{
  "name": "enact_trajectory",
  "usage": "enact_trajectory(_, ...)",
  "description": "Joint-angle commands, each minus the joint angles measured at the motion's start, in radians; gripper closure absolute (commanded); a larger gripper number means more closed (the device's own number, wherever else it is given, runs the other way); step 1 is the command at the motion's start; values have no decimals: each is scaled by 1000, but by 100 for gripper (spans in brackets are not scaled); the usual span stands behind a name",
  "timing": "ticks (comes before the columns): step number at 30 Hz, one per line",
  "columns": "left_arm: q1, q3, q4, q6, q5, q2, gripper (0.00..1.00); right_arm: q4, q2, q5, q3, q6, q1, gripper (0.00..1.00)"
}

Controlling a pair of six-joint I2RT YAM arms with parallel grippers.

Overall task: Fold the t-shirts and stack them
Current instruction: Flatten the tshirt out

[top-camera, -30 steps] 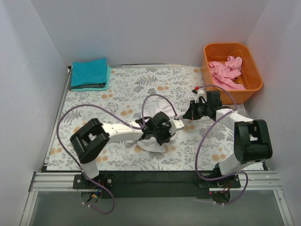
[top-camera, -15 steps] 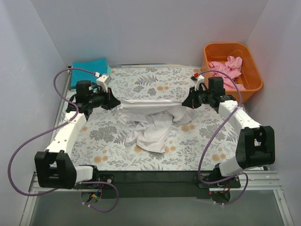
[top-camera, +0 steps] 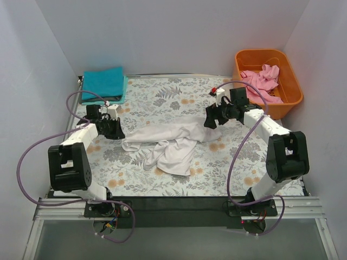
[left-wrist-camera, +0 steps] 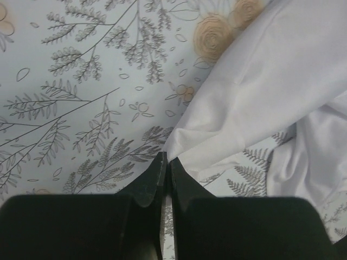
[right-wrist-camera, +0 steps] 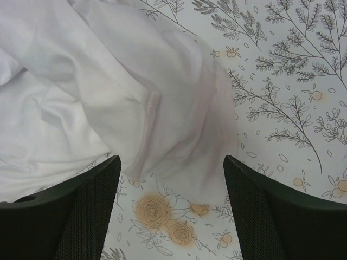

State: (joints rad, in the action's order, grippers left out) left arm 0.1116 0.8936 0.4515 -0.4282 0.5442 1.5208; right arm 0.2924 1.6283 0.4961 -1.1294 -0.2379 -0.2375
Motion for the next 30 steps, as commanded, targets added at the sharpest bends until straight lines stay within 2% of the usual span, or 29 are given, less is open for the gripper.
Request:
enact_trajectory(1, 28, 59, 12, 75, -94, 45, 95, 30, 18, -45, -6, -144, -6, 30)
enact_trajectory(4, 45, 119, 27, 104, -139, 111, 90, 62, 42, -39, -10, -196, -9, 32)
enact_trajectory(6, 53, 162, 52, 118, -86, 131, 74, 79, 54, -10, -18, -204, -11, 34)
enact_trajectory(10, 51, 257, 62, 100, 25, 122, 63, 111, 53, 71, -20, -153, -25, 44)
enact_trajectory(13, 20, 295, 67, 106, 108, 119, 58, 82, 42, 107, 8, -112, -60, 48)
enact_trajectory(18, -97, 353, 58, 134, 83, 176, 57, 28, 91, 15, 8, -63, -88, 49)
enact_trajectory(23, -228, 395, 21, 102, 47, 274, 55, 28, 156, 29, -16, -18, -95, 53)
enact_trajectory(30, -283, 364, -20, 95, -9, 323, 54, 1, 185, 44, -20, 40, -95, 57)
